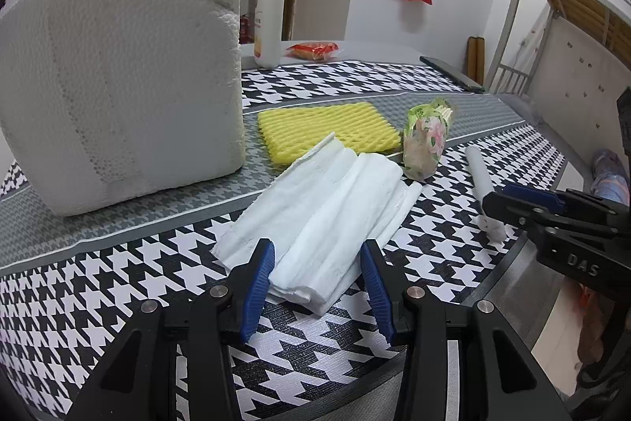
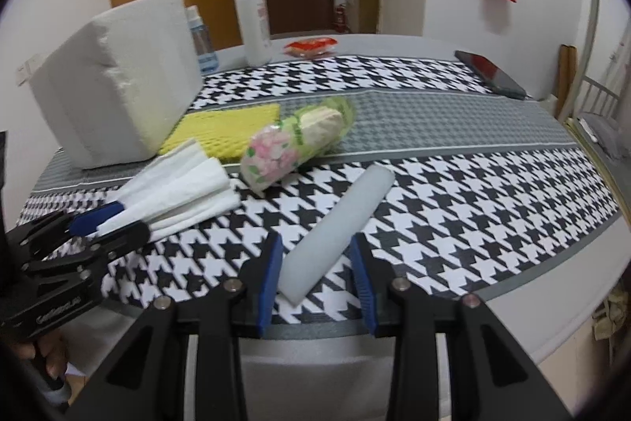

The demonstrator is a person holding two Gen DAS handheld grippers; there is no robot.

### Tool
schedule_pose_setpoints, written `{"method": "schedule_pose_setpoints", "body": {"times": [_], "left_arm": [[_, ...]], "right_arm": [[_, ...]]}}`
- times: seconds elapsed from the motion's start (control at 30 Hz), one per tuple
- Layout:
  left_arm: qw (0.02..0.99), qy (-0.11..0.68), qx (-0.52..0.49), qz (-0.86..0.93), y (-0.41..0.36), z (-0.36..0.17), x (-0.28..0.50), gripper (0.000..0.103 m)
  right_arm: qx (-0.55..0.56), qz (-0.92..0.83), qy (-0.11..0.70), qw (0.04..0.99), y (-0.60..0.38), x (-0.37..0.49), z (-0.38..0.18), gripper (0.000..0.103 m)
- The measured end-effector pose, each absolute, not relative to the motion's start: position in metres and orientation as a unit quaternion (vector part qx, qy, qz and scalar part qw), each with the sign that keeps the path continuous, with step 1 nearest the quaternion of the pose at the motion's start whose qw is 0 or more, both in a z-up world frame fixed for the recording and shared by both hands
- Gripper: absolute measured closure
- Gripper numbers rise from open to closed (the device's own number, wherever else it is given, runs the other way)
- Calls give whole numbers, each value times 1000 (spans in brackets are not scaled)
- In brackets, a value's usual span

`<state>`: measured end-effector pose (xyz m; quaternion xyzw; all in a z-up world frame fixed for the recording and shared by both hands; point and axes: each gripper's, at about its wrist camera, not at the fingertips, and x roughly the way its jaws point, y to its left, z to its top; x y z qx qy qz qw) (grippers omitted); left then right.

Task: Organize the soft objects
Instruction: 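Move the right gripper down to the white foam roller, then close the right gripper on the foam roller while the left gripper grasps a white tissue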

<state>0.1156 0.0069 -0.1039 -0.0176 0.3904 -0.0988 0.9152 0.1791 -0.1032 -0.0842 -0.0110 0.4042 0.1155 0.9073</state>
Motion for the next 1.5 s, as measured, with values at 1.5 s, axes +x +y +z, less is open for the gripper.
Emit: {"method": "schedule_pose_setpoints", "body": {"times": [1.5], "left_arm": [[916,377,-27,-135,13,-100,108,43]], "right_arm": [[66,88,382,917,-114,172,-69,83]]}}
